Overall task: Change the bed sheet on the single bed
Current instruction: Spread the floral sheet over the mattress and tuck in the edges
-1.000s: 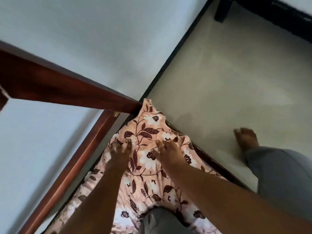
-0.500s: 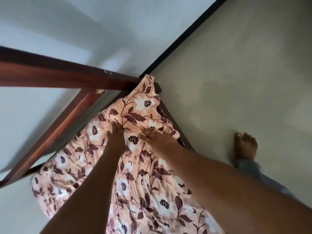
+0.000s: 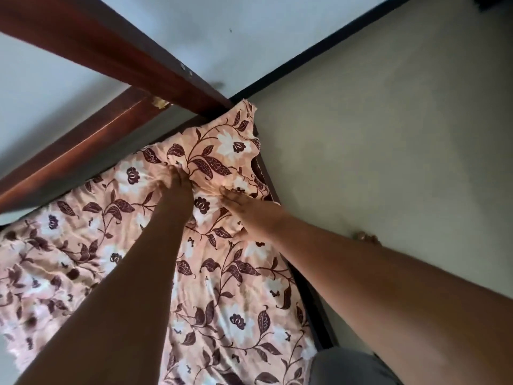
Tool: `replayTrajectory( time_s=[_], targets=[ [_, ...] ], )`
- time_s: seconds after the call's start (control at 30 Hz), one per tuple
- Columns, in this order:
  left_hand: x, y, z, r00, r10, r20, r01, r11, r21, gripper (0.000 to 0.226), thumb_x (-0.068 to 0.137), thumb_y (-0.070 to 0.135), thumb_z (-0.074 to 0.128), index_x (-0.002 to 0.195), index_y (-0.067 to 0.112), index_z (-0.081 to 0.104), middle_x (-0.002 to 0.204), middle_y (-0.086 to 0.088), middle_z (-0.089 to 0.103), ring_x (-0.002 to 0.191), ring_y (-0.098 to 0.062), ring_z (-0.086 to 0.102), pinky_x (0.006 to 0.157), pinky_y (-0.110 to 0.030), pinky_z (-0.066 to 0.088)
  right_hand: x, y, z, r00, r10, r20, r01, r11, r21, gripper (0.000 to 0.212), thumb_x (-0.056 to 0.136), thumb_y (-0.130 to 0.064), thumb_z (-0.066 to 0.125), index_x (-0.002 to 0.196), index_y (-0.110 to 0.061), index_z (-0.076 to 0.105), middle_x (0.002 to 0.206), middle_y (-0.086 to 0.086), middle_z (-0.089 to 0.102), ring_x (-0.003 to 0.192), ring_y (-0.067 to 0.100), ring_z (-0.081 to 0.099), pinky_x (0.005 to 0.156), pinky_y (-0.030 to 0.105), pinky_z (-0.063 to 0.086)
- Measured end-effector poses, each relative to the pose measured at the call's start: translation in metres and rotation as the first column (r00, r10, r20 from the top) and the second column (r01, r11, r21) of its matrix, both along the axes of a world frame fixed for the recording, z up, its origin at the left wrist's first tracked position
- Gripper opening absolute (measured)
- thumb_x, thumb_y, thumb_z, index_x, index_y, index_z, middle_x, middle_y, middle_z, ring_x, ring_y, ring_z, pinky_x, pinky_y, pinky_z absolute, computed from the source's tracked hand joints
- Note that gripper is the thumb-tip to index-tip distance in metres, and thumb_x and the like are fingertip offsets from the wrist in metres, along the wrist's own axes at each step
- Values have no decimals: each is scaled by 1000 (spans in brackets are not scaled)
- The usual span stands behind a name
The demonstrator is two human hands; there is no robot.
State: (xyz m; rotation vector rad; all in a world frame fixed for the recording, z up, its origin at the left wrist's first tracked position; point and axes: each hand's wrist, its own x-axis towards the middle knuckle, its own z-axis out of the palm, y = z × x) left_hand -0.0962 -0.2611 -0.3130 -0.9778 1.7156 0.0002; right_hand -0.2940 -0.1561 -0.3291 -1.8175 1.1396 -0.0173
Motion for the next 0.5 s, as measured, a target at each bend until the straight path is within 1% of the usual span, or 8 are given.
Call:
replayTrajectory(
  time_s=[0.1, 0.17, 0.23, 0.3, 0.37, 0.4, 0.43, 0.5],
  targets=[
    [2, 1, -9, 1000, 24, -4, -24, 999, -24, 105, 90, 40, 69, 152, -13, 4, 161, -34, 1, 150, -48, 3, 114, -61, 33, -8, 5, 0, 999, -31, 23, 32, 999, -31, 98, 91, -36, 72, 162, -16, 7, 170, 4, -4, 150, 22, 29, 110, 39, 46],
    [7, 0, -15, 998, 43, -34, -45, 997, -59, 104, 90, 39, 69, 153, -13, 4, 161, -34, 3, 150, -48, 6, 113, -61, 33, -5, 11, 4, 995, -84, 50, 87, 994, -63, 94, 91, -29, 73, 161, -12, 12, 170, 7, 1, 151, 22, 27, 114, 39, 42],
    [10, 2, -14, 996, 51, -73, -57, 996, -74, 101, 91, 37, 67, 152, -13, 5, 160, -36, 6, 150, -49, 10, 112, -61, 35, -1, 17, 9, 976, -200, 84, 205, 977, -58, 82, 93, -23, 71, 159, -9, 24, 168, 10, 16, 149, 23, 34, 115, 39, 41],
    [11, 4, -6, 994, 43, -98, -50, 997, -67, 100, 91, 37, 66, 152, -13, 5, 160, -35, 6, 150, -48, 10, 112, -60, 35, -2, 17, 18, 923, -365, 122, 370, 928, -29, 63, 95, -21, 68, 150, -7, 41, 157, 15, 41, 133, 28, 54, 106, 38, 48],
    [11, 6, 4, 986, 40, -161, -54, 995, -83, 101, 89, 36, 68, 153, -11, 5, 161, -33, 5, 151, -46, 7, 115, -59, 32, -4, 9, 25, 837, -531, 135, 539, 841, -36, 47, 96, -23, 67, 137, -5, 53, 140, 15, 54, 111, 30, 66, 93, 39, 55],
    [12, 11, 11, 967, 89, -238, -107, 992, -63, 101, 88, 31, 70, 154, -10, 5, 162, -31, 5, 152, -44, 5, 117, -59, 28, -5, 6, 28, 791, -603, 106, 609, 792, -38, 44, 98, -26, 66, 135, -6, 53, 136, 14, 54, 104, 29, 67, 88, 39, 57],
    [15, 14, 13, 927, 169, -336, -191, 981, -34, 100, 87, 26, 71, 155, -8, 6, 164, -27, 3, 152, -42, 3, 120, -59, 23, -6, -1, 27, 749, -660, 51, 662, 749, -33, 45, 99, -29, 64, 136, -7, 51, 136, 13, 53, 102, 28, 66, 88, 41, 57],
    [18, 23, 18, 770, 346, -536, -385, 922, 42, 93, 89, 15, 68, 158, 2, 8, 167, -15, -2, 153, -40, -2, 123, -58, 12, -7, -17, 26, 697, -711, -91, 716, 696, 46, 48, 99, -32, 62, 140, -11, 46, 134, 12, 57, 106, 28, 64, 92, 43, 55]
  ],
)
